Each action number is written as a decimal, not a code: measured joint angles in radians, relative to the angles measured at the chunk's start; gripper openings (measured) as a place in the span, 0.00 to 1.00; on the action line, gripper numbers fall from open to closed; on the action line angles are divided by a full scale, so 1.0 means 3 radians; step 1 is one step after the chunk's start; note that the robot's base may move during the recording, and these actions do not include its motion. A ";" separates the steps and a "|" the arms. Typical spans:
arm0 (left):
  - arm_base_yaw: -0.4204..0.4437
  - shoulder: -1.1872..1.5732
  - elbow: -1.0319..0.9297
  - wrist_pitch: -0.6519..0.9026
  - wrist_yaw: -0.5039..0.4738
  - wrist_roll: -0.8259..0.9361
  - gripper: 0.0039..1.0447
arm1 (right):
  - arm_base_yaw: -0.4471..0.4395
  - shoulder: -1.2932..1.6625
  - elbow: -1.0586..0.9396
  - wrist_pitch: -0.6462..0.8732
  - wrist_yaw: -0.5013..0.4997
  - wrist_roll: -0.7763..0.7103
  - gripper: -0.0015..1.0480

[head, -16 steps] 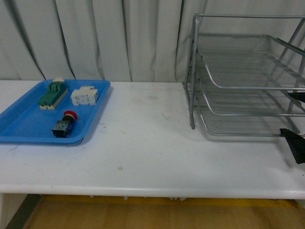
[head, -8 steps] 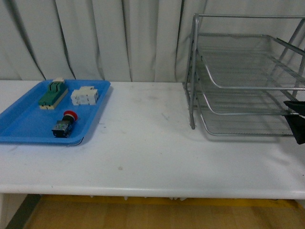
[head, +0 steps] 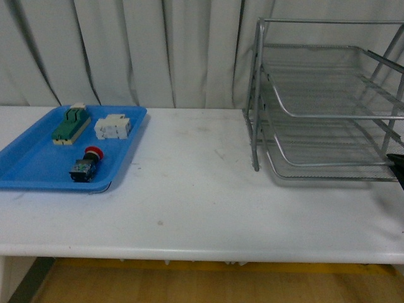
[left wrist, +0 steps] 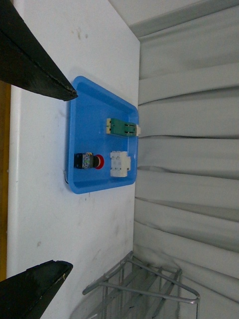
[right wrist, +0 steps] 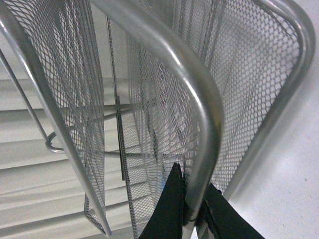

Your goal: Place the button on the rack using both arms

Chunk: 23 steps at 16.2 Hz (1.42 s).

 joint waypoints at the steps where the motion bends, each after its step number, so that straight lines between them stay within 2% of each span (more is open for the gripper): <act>1: 0.0000 0.0000 0.0000 0.0001 -0.0001 0.0000 0.94 | -0.0025 -0.0080 -0.0134 -0.0001 -0.0004 -0.0003 0.04; 8: 0.0000 0.0000 0.0000 -0.0001 -0.0001 0.0000 0.94 | -0.0225 -0.0526 -0.1097 0.0034 -0.0109 -0.0084 0.04; 15: 0.0000 0.0000 0.0000 0.0000 -0.0001 0.0001 0.94 | -0.0301 -0.0646 -0.1264 0.0024 -0.0177 -0.0170 0.04; 16: 0.0000 0.0000 0.0000 -0.0001 -0.0001 0.0001 0.94 | -0.0300 -0.0665 -0.1269 0.0014 -0.0177 -0.0198 0.06; 20: 0.0000 0.0000 0.0000 0.0000 -0.0001 0.0000 0.94 | -0.0351 -0.0749 -0.1335 -0.0042 -0.0032 -0.0214 0.43; 23: 0.0000 0.0000 0.0000 -0.0001 -0.0001 0.0001 0.94 | -0.0346 -0.1043 -0.1425 -0.0023 -0.0079 -0.0210 0.76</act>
